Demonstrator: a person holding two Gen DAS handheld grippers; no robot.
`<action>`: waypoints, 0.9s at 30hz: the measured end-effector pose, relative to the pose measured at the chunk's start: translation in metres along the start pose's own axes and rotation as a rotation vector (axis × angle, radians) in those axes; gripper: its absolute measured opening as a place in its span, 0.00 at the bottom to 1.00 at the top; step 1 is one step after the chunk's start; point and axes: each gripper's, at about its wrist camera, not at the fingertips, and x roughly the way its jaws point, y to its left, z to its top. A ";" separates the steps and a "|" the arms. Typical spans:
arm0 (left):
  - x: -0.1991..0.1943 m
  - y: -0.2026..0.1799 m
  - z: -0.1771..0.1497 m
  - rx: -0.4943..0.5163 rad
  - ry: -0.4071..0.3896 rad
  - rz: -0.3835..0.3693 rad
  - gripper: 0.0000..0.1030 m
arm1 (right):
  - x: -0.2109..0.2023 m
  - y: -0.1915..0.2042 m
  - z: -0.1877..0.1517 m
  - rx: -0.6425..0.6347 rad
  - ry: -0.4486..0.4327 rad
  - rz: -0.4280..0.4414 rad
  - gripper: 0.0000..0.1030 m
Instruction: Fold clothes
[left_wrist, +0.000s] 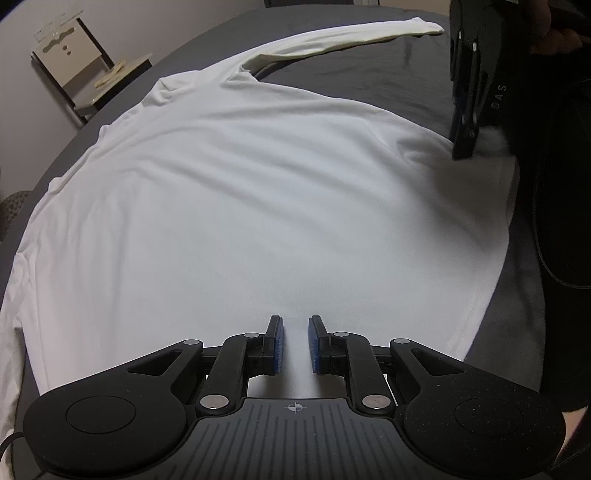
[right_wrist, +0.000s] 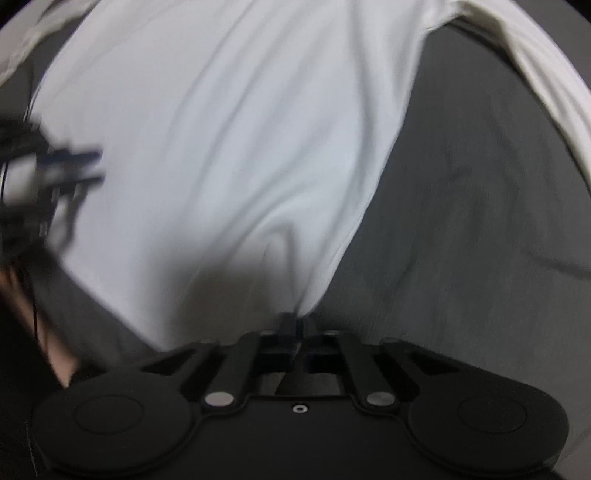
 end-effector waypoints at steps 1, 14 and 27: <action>-0.001 -0.001 -0.001 0.005 -0.002 -0.001 0.15 | 0.001 0.002 -0.002 -0.032 0.024 -0.028 0.03; -0.006 0.001 -0.006 0.016 -0.025 -0.018 0.15 | -0.014 0.003 -0.007 0.073 0.026 -0.033 0.16; -0.026 0.036 0.007 -0.180 -0.108 0.260 0.15 | -0.063 -0.016 0.005 -0.099 -0.172 -0.129 0.64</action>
